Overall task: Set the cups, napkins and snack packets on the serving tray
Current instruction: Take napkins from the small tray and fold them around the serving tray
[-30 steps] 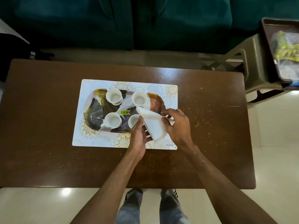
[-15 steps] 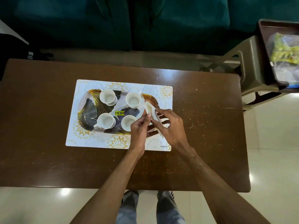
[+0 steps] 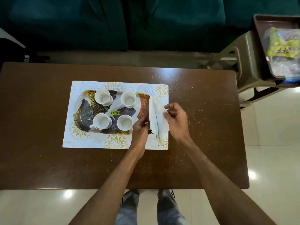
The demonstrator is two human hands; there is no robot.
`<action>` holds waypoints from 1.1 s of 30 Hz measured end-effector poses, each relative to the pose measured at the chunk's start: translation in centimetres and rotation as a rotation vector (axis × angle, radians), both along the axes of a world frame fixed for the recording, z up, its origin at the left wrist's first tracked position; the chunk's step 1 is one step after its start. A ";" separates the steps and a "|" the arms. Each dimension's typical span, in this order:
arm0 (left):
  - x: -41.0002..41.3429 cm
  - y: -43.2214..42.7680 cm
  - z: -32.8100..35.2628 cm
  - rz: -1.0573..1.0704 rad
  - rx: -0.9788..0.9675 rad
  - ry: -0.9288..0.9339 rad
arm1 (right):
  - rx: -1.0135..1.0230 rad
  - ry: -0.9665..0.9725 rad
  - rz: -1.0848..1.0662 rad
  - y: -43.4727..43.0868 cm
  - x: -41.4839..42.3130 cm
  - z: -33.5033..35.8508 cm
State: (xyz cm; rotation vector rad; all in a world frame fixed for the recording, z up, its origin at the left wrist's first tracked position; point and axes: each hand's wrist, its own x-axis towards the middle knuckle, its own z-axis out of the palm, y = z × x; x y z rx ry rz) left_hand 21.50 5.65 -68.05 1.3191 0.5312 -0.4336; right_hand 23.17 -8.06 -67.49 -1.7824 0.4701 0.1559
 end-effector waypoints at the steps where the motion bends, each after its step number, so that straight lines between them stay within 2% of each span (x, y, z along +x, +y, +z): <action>1: -0.1 0.0 -0.3 -0.029 0.030 -0.017 | 0.053 0.012 -0.021 -0.1 0.0 -0.1; 5: -0.1 0.2 -0.6 -0.045 0.013 0.012 | 0.320 0.072 -0.081 -0.4 0.2 0.2; 7: 0.0 0.3 -0.7 -0.039 -0.013 0.049 | 0.368 0.084 -0.097 -0.4 0.1 0.1; 13: 0.2 0.9 -1.0 0.130 0.056 0.080 | 0.440 0.196 -0.174 -0.8 -0.3 -1.0; 17: -0.1 1.2 -0.6 0.157 0.006 0.059 | 0.456 0.231 -0.144 -1.2 -1.1 -1.3; 20: -0.8 1.8 -0.4 0.102 -0.011 0.044 | 0.416 0.205 -0.185 -1.5 -1.5 -1.9; 27: -2.5 3.7 -0.8 -0.122 0.020 -0.014 | 0.490 0.180 -0.203 -1.8 -1.6 -1.7; 33: -2.2 3.4 -0.7 -0.052 0.029 -0.046 | 0.589 0.205 -0.149 -2.2 -2.0 -1.4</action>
